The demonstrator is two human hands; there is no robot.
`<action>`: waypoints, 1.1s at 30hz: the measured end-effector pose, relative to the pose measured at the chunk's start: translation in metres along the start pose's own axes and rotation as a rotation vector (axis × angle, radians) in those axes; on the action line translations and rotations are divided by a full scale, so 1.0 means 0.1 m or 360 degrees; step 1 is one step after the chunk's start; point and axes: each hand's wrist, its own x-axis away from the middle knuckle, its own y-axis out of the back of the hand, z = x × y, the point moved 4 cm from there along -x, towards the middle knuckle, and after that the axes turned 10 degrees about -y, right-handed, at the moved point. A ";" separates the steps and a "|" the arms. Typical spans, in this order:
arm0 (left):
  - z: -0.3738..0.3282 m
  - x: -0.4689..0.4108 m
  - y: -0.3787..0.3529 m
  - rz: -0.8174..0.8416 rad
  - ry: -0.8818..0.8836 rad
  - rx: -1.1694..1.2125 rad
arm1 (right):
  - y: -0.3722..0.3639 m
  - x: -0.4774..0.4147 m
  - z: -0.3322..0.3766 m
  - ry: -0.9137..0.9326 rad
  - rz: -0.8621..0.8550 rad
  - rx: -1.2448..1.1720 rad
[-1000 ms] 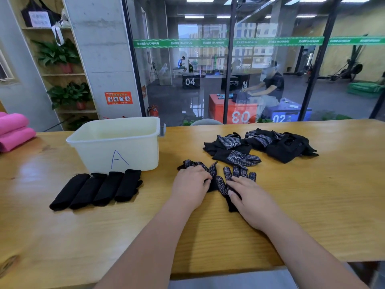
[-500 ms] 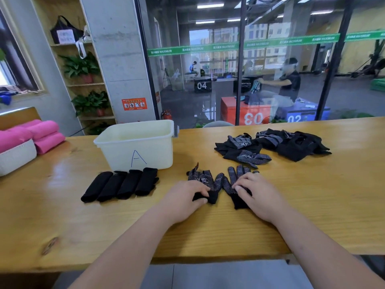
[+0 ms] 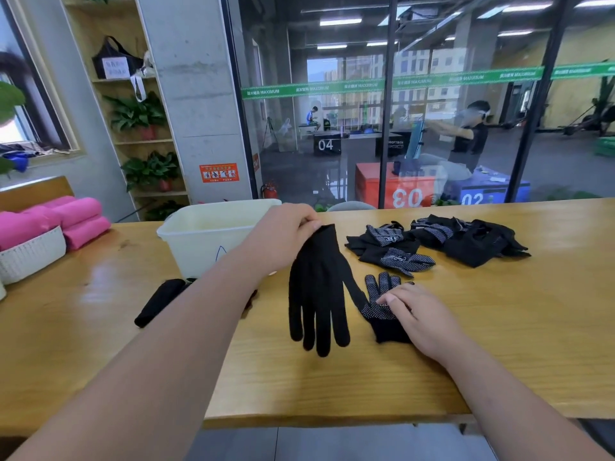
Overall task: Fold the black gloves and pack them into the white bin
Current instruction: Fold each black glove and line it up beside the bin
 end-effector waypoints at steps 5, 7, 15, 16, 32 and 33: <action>-0.08 -0.13 0.05 -0.0116 -0.0026 -0.0173 | -0.01 0.00 -0.02 0.0023 -0.0019 0.0038; -0.15 -0.10 0.09 -0.0315 -0.0177 -0.0295 | -0.01 0.00 -0.02 0.0025 -0.0044 0.0082; 0.07 0.77 -1.12 0.0429 -0.0407 -0.0222 | -0.03 -0.01 -0.05 0.0001 -0.0069 0.0210; 0.10 0.88 -1.21 0.0437 -0.0395 -0.0168 | -0.03 0.00 -0.05 0.0003 -0.0067 0.0206; 0.18 0.71 -1.34 0.0467 0.0140 -0.0198 | 0.04 0.01 0.10 0.0011 -0.0112 0.0215; 0.19 0.66 -1.41 0.0518 0.0153 -0.0198 | 0.02 -0.04 0.13 -0.0011 -0.0097 0.0270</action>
